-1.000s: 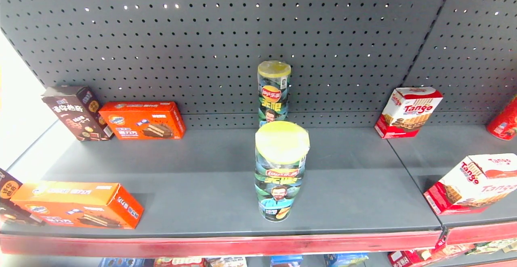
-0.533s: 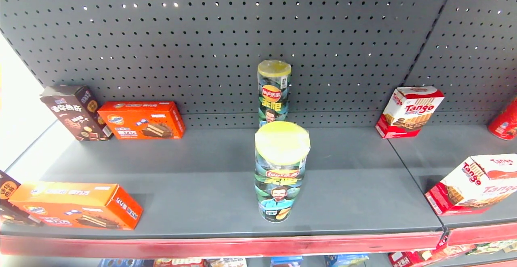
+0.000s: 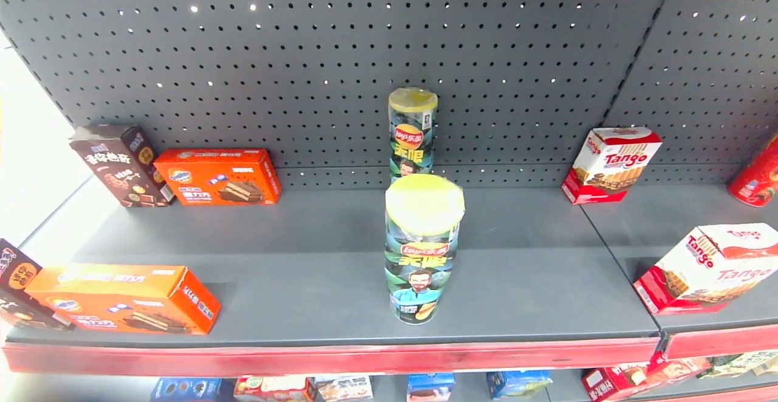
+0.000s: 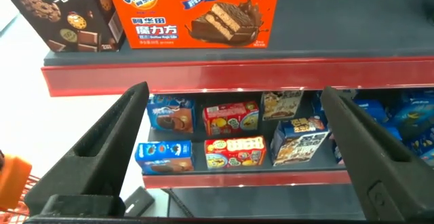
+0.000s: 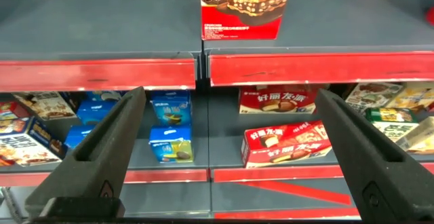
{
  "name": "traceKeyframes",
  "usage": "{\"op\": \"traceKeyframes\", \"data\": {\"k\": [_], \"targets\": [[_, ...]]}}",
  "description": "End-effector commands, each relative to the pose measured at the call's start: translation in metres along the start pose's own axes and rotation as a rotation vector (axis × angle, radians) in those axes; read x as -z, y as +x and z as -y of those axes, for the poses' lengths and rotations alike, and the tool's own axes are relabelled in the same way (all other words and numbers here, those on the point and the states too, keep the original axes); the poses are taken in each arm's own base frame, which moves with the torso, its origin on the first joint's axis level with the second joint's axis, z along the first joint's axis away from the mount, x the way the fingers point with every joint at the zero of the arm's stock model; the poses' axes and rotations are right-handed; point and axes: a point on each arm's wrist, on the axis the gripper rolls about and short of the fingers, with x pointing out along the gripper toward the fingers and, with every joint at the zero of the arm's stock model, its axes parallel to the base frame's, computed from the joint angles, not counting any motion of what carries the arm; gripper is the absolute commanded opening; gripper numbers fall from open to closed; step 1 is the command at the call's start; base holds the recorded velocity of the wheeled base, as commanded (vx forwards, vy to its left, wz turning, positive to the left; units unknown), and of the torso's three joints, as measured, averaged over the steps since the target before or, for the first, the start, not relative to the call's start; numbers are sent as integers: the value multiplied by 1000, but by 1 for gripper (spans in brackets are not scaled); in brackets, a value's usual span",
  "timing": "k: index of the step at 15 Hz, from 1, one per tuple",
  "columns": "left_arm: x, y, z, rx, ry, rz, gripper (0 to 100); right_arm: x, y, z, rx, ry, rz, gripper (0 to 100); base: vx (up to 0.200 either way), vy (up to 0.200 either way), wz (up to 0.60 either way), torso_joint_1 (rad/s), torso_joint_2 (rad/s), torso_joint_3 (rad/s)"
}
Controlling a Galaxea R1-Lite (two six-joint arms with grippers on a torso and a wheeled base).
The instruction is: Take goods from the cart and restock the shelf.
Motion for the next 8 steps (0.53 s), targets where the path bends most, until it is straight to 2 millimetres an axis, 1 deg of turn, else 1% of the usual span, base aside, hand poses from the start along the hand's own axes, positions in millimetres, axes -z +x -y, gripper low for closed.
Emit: {"op": "traceKeyframes", "data": {"k": [1,8], "targets": [[0,0,0,0,0,0,100,0,0,0,-1,-2,1,100,0,0,0,0,0,0],[1,0,0,-3,0,-2,100,0,0,0,-1,-3,1,100,0,0,0,0,0,0]]}}
